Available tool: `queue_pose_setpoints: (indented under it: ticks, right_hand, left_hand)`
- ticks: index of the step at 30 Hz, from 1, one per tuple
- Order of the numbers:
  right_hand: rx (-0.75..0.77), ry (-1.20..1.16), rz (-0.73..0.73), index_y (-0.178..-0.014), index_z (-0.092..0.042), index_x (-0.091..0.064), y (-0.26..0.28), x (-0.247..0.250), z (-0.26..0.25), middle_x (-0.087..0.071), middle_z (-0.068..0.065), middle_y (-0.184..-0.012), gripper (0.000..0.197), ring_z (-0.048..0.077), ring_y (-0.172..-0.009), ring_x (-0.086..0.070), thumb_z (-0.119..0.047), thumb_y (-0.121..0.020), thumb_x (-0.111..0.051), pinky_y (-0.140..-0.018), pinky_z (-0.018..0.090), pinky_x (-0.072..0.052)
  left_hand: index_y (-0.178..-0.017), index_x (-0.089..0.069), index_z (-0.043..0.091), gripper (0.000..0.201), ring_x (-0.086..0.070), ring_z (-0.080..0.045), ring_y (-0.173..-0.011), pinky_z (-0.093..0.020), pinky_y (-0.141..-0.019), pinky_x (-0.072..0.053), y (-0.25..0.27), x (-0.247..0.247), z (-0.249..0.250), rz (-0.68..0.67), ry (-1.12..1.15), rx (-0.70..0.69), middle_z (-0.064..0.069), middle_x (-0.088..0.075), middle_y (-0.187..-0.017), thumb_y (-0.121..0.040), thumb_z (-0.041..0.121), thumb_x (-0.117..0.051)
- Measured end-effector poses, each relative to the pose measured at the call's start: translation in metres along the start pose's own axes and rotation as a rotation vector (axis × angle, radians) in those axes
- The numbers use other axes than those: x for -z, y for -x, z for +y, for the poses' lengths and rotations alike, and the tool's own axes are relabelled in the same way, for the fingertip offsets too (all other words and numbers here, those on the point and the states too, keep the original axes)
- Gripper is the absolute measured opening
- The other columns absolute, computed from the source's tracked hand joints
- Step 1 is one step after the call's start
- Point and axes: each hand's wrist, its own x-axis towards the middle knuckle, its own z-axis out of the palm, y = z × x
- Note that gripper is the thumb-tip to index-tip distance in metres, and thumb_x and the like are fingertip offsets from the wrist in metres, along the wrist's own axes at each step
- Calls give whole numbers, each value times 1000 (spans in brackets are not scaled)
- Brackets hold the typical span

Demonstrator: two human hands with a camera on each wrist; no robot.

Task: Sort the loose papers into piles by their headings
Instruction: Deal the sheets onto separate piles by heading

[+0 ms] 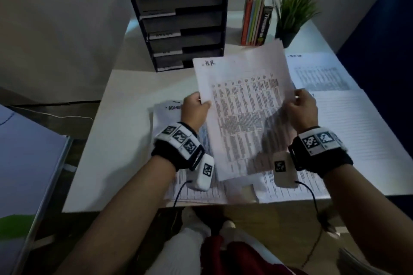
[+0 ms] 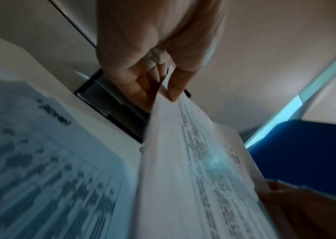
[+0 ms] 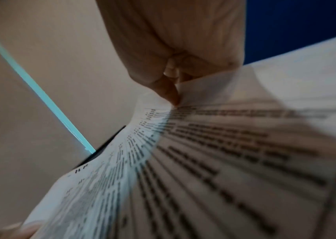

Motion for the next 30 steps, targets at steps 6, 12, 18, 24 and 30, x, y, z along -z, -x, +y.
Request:
queue_pose_setpoints:
  ticks: [6,12,18,24,30]
  right_hand:
    - [-181,239,47,-113,-6,-57,-4,29,64,-61,26,-111,26,42,-104,-54,-11,-88,-50,-83,40,-42]
    - [-207,422,-71,-136,-14,-32,11,28,91,-48,16,-132,55,36,-119,-45,-6,-86,-53,-99,47,-32]
    - [-144,683,-437,-135,-23,-39,25,20,108,-21,4,-150,58,29,-135,-24,-32,-84,-64,-105,50,-26]
    - [-129,716,-488,-130,-25,-45,25,17,103,-35,3,-141,49,28,-130,-32,-32,-85,-62,-102,48,-29]
    - [31,590,-575,-140,-20,-38,16,-23,45,-20,6,-153,57,30,-137,-25,-28,-88,-59,-110,52,-25]
  left_hand:
    - [-73,-49,13,17,-48,-17,-72,-24,-67,-38,16,-73,-28,-186,-295,120,-6,-49,-75,-85,11,-61]
    - [-63,-47,8,24,-65,-29,-77,-37,-73,-55,29,-114,-41,-210,-359,224,-15,-60,-72,-85,2,-55]
    - [-112,-55,-3,27,-59,-37,-97,-30,-76,-48,29,-129,-41,-230,-491,224,-23,-60,-113,-86,3,-49]
    - [-116,-50,6,30,-55,-28,-103,-31,-85,-45,22,-115,-43,-173,-486,173,-17,-57,-113,-86,2,-50]
    - [-107,-62,0,25,-57,-31,-108,-34,-92,-47,-2,-52,-38,-39,-419,110,-16,-63,-114,-86,1,-49]
